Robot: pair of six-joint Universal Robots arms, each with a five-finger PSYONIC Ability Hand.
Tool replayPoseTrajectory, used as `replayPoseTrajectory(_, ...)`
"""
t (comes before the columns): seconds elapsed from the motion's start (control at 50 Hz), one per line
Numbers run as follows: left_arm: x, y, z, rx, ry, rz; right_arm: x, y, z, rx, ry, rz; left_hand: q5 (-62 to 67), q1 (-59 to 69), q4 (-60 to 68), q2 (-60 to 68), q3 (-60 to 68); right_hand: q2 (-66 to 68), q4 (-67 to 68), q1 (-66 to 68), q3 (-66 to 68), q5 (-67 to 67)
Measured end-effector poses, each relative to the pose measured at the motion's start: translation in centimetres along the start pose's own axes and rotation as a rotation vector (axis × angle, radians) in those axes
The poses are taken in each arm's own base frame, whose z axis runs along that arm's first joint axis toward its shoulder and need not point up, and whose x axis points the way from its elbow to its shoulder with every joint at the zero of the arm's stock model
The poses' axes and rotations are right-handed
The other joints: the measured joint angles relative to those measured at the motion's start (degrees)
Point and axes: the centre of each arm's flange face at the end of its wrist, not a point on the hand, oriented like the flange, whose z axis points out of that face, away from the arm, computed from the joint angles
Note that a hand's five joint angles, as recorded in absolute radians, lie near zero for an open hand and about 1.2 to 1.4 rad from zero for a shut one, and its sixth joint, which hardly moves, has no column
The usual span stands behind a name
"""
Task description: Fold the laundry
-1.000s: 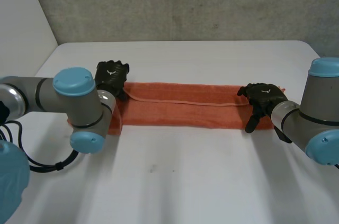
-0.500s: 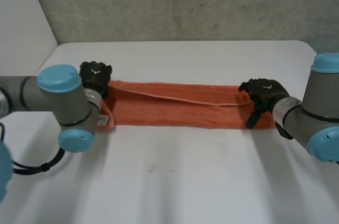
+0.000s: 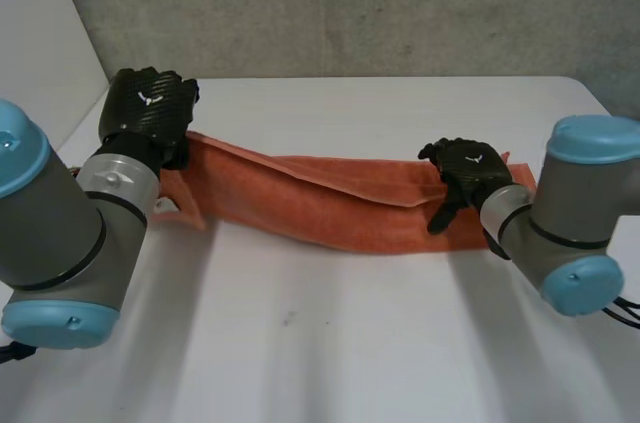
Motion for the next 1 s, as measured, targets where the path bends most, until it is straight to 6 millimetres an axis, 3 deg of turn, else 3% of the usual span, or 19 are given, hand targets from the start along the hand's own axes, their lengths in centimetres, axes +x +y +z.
replayPoseTrajectory(0.1,-0.1,-0.3,-0.4,0.006,-0.001,-0.001,0.5,0.6,1.4,0.015,0.054,-0.068,0.0,0.0,0.0,0.01,0.0,0.42,0.31,0.16,0.77,0.31)
replayPoseTrajectory(0.36,0.0,0.1,-0.7,-0.007,0.005,0.001,3.1,0.6,3.5,0.023,0.134,-0.306,0.0,0.0,0.0,0.02,0.02,20.53,20.46,16.56,21.53,18.54)
replayPoseTrajectory(0.54,0.1,0.6,-0.8,-0.018,0.007,0.002,3.9,2.0,5.3,0.012,0.118,-0.331,0.0,0.0,0.03,0.03,0.02,53.34,53.54,43.62,53.49,51.39)
replayPoseTrajectory(0.72,-0.3,1.0,-0.6,-0.027,-0.006,0.003,5.1,1.7,5.9,0.015,0.148,-0.316,0.0,0.0,0.03,0.03,0.03,53.95,54.9,43.66,54.72,52.55)
replayPoseTrajectory(0.78,-0.5,1.1,-0.5,-0.03,-0.012,0.003,5.8,0.6,5.4,0.022,0.165,-0.312,0.0,0.0,0.03,0.03,0.03,53.95,54.9,43.66,54.72,52.61)
replayPoseTrajectory(0.86,-1.1,1.6,-0.2,-0.046,-0.028,0.007,7.6,-3.8,2.8,0.035,0.199,-0.314,0.0,0.0,0.03,0.03,0.03,53.95,54.91,43.66,55.3,52.64)
replayPoseTrajectory(0.88,-1.1,1.6,-0.2,-0.046,-0.028,0.007,7.6,-3.8,2.8,0.035,0.199,-0.314,0.0,0.0,0.03,0.03,0.03,53.95,54.91,43.66,55.3,52.64)
replayPoseTrajectory(0.96,-1.2,2.5,-0.1,-0.078,-0.028,0.014,8.5,-7.5,-1.2,-0.018,0.181,-0.338,0.0,0.0,0.03,0.04,0.03,53.95,54.92,43.66,55.3,52.65)
replayPoseTrajectory(1.0,-1.1,2.9,0.0,-0.091,-0.023,0.017,8.5,-8.1,-2.5,-0.048,0.168,-0.351,0.0,0.0,0.03,0.04,0.03,53.95,54.92,43.66,55.29,52.65)
